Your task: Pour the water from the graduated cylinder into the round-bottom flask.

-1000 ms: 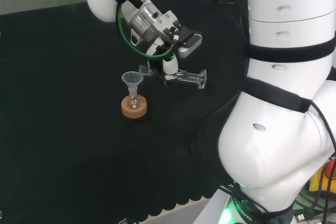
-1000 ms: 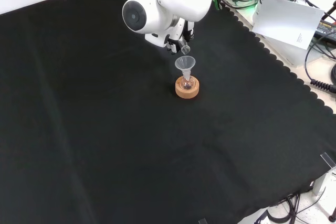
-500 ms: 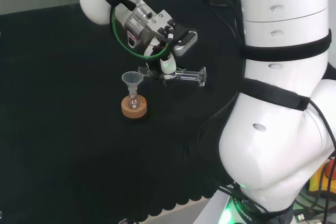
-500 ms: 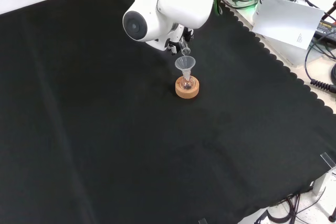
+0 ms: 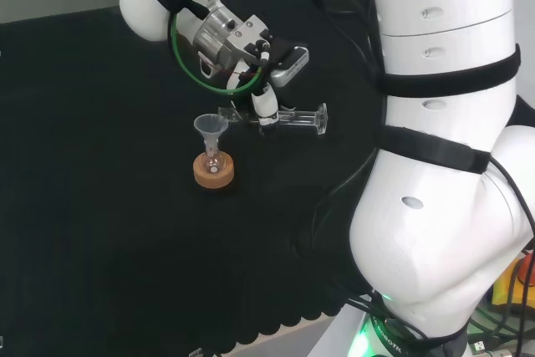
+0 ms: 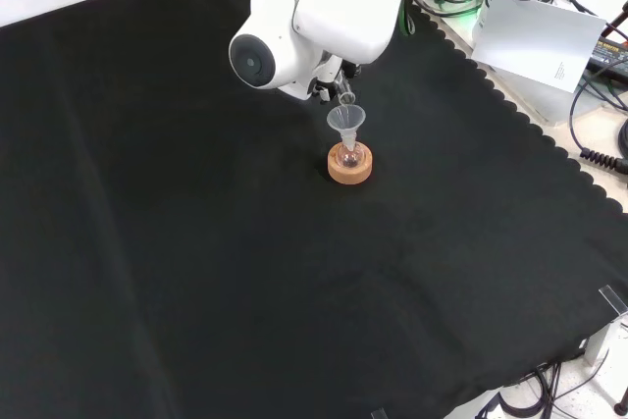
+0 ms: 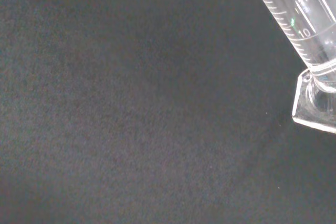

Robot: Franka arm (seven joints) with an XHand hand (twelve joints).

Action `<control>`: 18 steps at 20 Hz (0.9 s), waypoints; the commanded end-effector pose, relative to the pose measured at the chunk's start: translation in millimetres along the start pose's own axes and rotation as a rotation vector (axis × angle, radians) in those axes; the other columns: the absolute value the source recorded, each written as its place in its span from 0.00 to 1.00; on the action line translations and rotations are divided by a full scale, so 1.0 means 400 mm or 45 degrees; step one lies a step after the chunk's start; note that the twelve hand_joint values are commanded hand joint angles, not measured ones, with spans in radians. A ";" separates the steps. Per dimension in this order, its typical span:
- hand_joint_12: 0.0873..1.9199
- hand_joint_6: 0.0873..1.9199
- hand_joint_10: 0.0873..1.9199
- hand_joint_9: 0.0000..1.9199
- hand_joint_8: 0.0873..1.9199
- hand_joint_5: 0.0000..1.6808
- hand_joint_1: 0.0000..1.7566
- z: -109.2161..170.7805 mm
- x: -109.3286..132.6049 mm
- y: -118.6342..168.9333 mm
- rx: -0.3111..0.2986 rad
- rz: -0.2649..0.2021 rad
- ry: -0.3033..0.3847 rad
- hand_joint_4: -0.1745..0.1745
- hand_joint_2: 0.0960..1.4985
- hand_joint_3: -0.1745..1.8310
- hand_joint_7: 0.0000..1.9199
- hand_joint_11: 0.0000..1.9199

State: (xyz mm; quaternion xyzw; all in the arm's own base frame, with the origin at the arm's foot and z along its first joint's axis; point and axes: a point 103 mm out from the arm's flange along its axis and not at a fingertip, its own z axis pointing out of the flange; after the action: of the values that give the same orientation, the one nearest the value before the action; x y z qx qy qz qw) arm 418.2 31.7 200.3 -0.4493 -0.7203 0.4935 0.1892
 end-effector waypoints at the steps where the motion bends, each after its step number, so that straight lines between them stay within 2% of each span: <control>1: 0.36 0.49 0.00 0.75 0.45 0.60 0.70 -0.006 0.001 -0.003 0.035 0.025 -0.006 0.62 0.72 0.08 0.55 0.67; 18: 0.36 0.49 0.00 0.75 0.45 0.60 0.70 -0.036 0.016 -0.015 0.118 0.115 -0.060 0.62 0.72 0.08 0.55 0.67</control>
State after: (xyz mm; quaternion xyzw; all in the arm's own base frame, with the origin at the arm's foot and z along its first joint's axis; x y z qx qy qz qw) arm 422.4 42.8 210.3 -0.4592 -0.6863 0.5369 0.1725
